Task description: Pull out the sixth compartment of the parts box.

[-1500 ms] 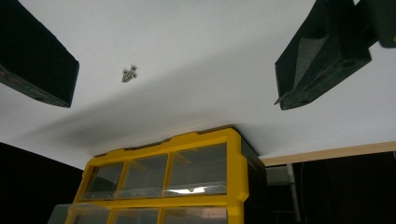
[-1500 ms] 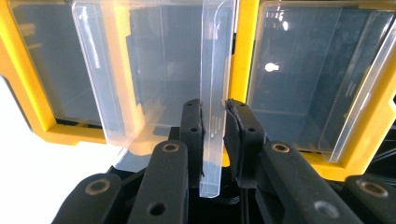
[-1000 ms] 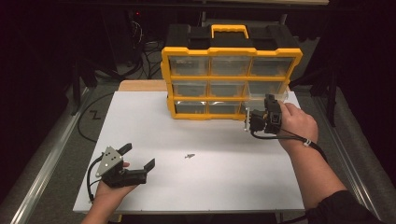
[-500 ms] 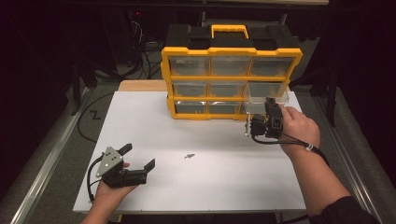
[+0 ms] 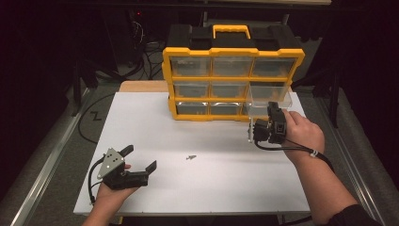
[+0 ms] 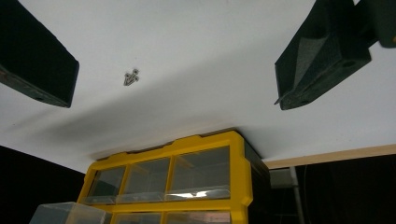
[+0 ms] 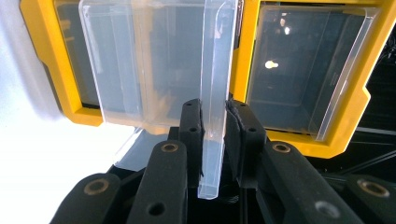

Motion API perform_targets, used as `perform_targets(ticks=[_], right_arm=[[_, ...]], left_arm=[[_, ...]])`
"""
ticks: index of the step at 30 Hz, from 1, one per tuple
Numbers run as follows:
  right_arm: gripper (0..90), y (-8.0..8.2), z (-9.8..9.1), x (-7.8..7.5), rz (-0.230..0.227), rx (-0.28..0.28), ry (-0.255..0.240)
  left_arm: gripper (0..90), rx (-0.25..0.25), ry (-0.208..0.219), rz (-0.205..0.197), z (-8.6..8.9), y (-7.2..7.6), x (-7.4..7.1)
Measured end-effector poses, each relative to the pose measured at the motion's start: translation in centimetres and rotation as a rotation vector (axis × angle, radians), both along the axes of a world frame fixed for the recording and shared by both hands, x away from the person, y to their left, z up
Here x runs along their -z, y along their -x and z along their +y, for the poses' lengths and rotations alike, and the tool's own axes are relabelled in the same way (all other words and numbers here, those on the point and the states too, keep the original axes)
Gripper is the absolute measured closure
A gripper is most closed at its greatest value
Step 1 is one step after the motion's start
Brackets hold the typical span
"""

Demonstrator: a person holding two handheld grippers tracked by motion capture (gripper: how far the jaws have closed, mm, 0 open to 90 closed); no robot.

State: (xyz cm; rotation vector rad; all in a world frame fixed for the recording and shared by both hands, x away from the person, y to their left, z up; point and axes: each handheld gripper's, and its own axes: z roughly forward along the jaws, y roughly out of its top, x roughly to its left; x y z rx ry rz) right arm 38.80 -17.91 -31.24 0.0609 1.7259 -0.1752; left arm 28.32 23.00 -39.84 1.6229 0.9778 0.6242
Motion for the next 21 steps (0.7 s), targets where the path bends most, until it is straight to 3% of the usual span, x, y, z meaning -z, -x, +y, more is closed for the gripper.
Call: perform_targets(ticks=[21], right_arm=[[78.8,0.45,0.00,0.40,-0.001,0.007,-0.002]], left_arm=[[0.2,0.006,-0.002,0.001,-0.05,0.05,-0.03]])
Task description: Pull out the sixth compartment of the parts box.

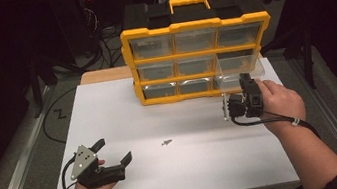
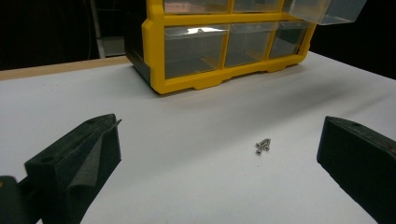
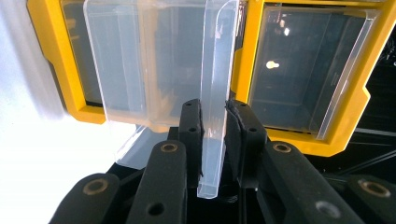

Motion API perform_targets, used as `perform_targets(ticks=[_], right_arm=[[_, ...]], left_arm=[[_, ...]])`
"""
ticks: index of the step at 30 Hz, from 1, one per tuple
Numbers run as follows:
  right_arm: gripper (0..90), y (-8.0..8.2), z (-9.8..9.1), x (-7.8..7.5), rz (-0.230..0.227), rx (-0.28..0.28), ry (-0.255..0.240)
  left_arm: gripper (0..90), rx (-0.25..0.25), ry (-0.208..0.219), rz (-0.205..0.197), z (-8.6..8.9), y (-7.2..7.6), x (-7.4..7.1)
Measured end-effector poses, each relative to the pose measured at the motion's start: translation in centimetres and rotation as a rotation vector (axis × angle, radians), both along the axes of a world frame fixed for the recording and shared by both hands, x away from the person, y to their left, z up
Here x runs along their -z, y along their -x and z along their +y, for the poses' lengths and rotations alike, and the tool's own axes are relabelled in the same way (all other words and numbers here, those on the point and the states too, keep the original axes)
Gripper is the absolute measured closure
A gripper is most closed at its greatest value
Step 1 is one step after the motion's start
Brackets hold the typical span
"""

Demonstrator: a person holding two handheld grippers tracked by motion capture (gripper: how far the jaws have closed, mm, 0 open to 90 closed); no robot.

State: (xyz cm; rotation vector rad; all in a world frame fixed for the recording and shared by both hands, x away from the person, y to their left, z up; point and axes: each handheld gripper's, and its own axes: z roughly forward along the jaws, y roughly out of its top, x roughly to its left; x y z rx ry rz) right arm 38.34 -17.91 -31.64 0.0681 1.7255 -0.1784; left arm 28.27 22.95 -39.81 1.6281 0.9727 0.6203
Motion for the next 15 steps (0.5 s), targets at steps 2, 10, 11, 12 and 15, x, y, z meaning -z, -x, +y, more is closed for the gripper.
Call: perform_targets(ticks=[2,10,11,12,15], right_arm=[[78.6,-0.07,0.02,-0.10,-0.001,-0.009,0.012],[72.0,0.39,0.07,-0.28,0.010,-0.017,-0.020],[70.9,0.41,0.07,-0.39,0.016,-0.020,-0.016],[69.7,0.46,0.06,-0.43,0.019,-0.023,-0.015],[66.4,0.70,0.04,-0.35,0.026,-0.026,-0.027]], left_arm=[[0.2,0.000,0.000,0.001,-0.01,0.01,-0.01],[0.2,-0.001,0.000,0.000,-0.03,0.01,0.02],[0.2,-0.001,0.001,0.000,-0.04,0.01,0.02],[0.2,-0.001,0.001,-0.001,-0.04,0.02,0.02],[0.2,-0.003,0.004,-0.001,-0.06,0.01,0.03]])
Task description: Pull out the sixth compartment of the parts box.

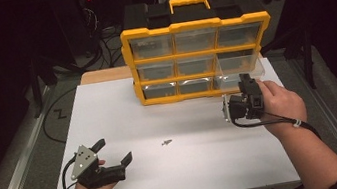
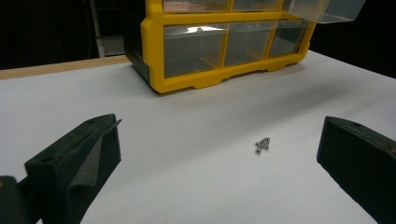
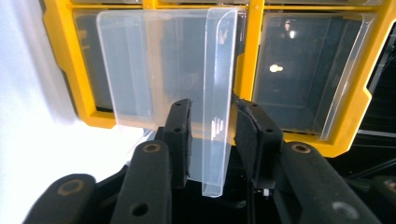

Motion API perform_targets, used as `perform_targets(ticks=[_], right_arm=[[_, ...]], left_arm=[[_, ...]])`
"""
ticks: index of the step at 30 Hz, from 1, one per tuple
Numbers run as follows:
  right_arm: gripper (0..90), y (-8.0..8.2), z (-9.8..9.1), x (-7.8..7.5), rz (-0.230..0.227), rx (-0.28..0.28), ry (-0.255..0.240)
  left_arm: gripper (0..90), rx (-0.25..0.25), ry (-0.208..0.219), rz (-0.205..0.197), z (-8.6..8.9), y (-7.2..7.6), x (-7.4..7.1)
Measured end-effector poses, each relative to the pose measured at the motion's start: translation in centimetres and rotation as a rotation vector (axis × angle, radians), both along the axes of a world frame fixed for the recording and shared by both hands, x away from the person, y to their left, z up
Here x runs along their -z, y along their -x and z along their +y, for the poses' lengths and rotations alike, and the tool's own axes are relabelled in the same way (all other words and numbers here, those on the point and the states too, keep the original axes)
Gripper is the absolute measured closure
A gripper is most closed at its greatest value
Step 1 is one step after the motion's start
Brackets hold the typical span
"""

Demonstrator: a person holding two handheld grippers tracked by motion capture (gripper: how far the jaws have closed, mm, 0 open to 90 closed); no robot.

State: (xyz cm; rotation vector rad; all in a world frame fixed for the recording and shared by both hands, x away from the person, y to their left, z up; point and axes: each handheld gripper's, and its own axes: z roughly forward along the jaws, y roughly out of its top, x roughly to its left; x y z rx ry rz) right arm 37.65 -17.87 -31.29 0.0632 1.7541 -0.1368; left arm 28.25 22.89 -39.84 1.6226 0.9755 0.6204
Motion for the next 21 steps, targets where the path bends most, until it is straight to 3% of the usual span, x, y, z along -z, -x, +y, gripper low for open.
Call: perform_targets(ticks=[15,21], right_arm=[[54.8,1.7,-0.2,0.5,0.015,-0.015,-0.039],[49.0,2.2,-0.3,1.4,0.024,-0.016,-0.061]], left_arm=[[0.2,-0.001,-0.006,0.004,0.0,0.0,0.1],[0.2,0.000,-0.006,0.006,0.0,-0.1,0.1]])
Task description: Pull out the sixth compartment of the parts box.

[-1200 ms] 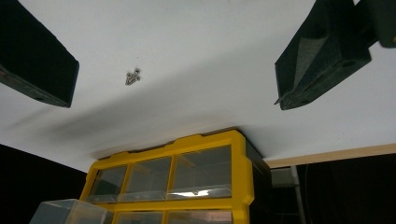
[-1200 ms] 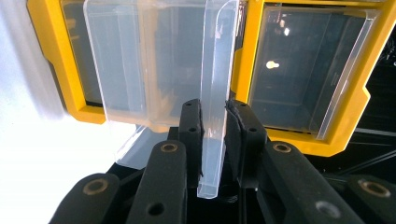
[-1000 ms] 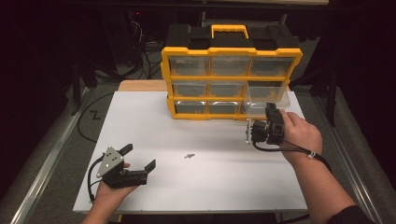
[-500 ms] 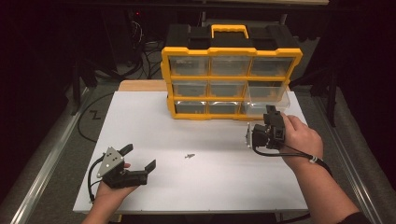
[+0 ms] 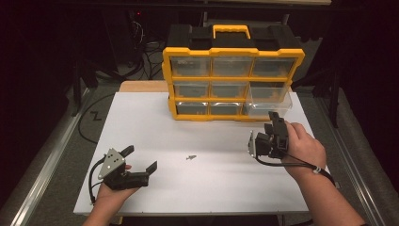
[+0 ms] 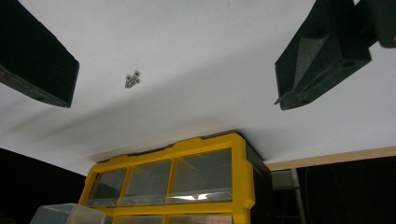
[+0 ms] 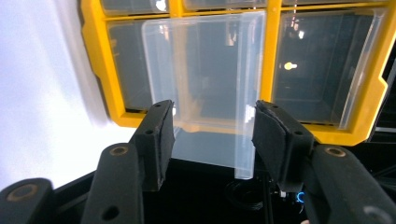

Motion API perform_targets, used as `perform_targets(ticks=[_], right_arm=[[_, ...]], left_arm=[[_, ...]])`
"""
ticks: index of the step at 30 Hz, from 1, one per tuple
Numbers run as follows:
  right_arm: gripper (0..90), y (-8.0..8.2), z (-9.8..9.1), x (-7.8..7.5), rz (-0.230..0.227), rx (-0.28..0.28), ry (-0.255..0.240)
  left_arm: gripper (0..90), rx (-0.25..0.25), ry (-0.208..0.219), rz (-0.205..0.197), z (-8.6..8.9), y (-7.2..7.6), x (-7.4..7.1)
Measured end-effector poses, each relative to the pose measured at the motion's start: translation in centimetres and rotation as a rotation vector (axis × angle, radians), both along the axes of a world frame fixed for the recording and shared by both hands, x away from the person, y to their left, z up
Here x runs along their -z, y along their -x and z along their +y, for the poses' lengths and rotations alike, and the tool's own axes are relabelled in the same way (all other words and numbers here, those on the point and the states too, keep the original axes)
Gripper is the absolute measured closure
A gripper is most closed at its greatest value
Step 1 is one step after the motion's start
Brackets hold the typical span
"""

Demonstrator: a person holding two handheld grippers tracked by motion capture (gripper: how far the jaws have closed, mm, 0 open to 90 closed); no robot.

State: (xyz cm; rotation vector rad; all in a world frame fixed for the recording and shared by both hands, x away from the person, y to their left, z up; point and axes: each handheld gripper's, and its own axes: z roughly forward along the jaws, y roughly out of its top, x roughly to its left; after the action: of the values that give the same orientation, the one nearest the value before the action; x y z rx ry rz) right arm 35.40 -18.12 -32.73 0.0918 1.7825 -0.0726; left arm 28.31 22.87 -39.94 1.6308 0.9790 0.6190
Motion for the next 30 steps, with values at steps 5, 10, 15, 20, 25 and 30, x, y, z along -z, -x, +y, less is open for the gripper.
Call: perform_targets(ticks=[5,10,15,20,25,30], right_arm=[[46.6,0.3,0.1,0.8,0.004,-0.013,0.004],[44.4,0.7,0.2,1.9,0.021,-0.017,0.000],[41.4,1.1,0.4,3.2,0.031,-0.027,-0.009],[40.7,1.5,0.6,4.4,0.057,-0.022,-0.002],[38.3,1.8,0.7,5.6,0.071,-0.031,-0.008],[35.2,2.1,0.7,7.1,0.077,-0.037,-0.023]], left_arm=[[0.2,0.000,0.002,0.000,0.0,0.0,0.0],[0.2,0.001,0.003,0.000,0.0,0.0,0.0],[0.2,0.000,0.005,-0.001,0.0,0.0,0.0],[0.2,0.000,0.005,0.000,0.0,0.0,0.0],[0.2,0.001,0.004,-0.002,0.0,0.0,0.0],[0.2,0.002,0.003,-0.002,0.0,0.0,0.0]])
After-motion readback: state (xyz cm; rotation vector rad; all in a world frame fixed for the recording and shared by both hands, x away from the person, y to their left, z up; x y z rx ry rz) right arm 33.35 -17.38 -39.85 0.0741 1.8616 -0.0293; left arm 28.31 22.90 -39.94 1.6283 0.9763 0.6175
